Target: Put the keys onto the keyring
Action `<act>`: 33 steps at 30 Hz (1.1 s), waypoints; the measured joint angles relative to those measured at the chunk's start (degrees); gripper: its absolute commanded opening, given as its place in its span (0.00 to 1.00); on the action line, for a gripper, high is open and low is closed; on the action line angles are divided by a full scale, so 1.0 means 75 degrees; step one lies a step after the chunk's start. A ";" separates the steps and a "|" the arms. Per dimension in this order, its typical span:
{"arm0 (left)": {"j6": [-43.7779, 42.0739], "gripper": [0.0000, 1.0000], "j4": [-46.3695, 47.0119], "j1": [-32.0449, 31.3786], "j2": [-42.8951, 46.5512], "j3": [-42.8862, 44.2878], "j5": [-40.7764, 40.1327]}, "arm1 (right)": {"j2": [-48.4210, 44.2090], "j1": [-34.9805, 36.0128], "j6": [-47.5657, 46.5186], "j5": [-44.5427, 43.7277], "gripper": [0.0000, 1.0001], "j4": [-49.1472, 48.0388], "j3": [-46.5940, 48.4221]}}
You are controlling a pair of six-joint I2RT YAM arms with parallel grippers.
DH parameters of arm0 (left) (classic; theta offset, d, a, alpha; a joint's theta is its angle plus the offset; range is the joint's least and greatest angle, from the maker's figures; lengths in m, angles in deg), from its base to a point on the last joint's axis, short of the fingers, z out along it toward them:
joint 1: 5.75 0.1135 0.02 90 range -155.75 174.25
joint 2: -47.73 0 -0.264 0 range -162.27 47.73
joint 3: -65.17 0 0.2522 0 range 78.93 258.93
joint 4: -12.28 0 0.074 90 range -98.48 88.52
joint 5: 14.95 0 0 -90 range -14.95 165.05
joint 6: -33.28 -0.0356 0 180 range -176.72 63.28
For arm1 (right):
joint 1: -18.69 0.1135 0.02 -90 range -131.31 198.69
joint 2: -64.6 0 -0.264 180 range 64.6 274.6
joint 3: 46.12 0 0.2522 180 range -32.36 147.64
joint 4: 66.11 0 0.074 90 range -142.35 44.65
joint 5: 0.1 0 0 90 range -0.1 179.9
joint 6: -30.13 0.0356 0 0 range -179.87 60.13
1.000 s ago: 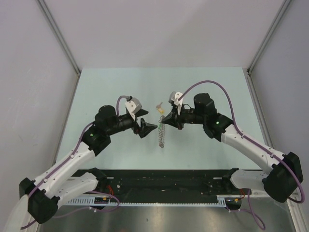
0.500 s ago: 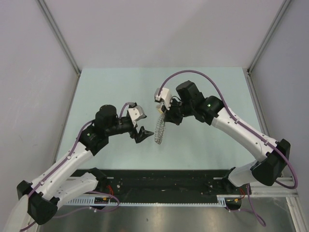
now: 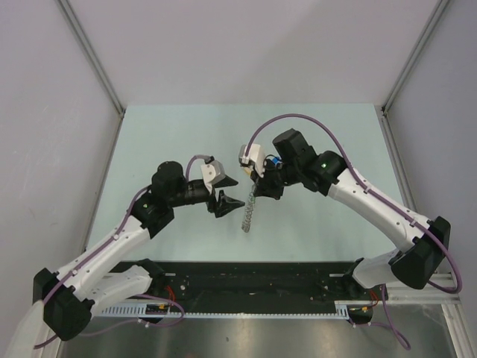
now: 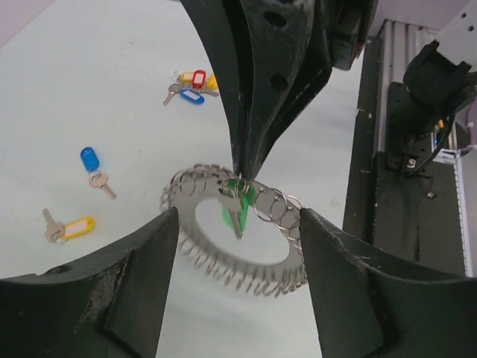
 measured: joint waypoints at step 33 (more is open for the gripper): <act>0.0551 0.27 0.0452 0.0000 -0.1358 0.0478 0.1682 | -0.0405 0.0105 -0.0373 0.0670 0.00 -0.0076 -0.0201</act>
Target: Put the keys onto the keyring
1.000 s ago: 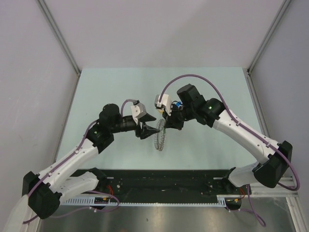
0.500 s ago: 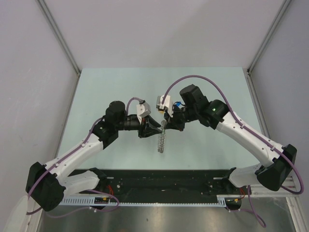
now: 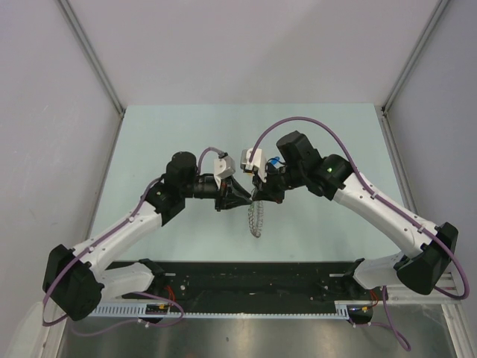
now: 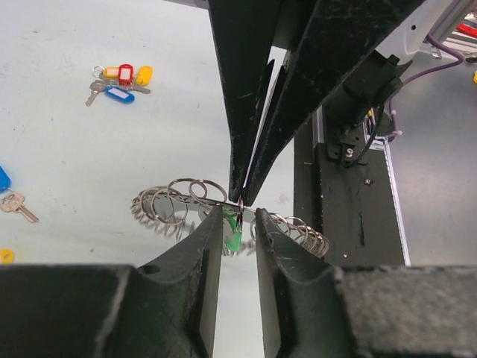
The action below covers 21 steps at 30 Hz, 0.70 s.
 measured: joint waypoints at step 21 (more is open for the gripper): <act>-0.0175 0.00 -0.0653 -0.0029 -0.0213 0.0312 0.0268 | -0.0006 0.0102 -0.0117 0.0006 0.13 0.0064 -0.0003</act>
